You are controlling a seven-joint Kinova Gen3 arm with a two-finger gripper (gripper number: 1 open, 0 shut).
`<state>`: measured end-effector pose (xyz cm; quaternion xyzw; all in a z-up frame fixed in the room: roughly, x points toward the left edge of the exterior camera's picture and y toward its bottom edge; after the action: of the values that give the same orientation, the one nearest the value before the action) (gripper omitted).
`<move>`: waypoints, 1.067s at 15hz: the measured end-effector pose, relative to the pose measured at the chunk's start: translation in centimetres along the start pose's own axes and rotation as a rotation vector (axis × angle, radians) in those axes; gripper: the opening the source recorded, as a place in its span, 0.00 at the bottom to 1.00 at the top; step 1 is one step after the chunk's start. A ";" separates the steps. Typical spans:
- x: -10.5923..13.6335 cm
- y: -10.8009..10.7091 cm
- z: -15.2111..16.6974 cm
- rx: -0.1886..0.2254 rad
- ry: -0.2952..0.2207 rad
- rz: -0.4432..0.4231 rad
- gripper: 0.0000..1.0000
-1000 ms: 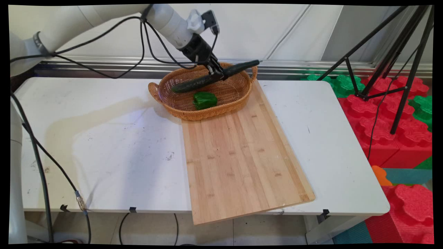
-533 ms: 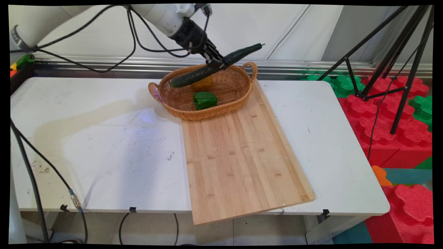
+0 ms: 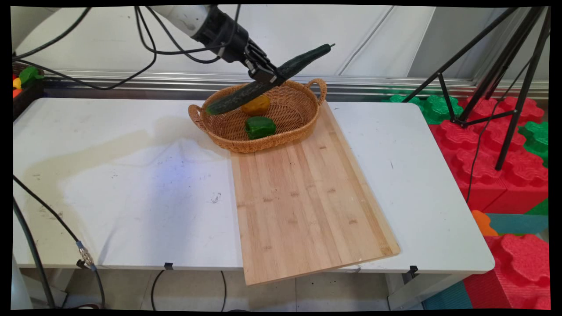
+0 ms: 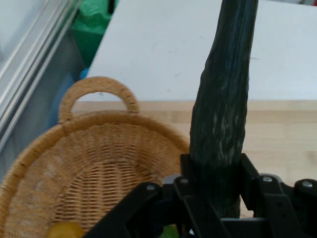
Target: Place the picked object on the cutting board
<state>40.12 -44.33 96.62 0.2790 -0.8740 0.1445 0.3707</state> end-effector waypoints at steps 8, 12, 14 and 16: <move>-0.1 4.9 -1.6 -0.128 0.016 -0.041 0.00; -0.5 7.3 -0.3 -0.162 0.001 -0.067 0.00; -0.9 8.2 0.9 -0.167 -0.018 -0.076 0.00; -1.1 8.8 2.0 -0.168 -0.035 -0.082 0.00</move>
<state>34.41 -37.75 94.04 0.2851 -0.8772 0.0504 0.3829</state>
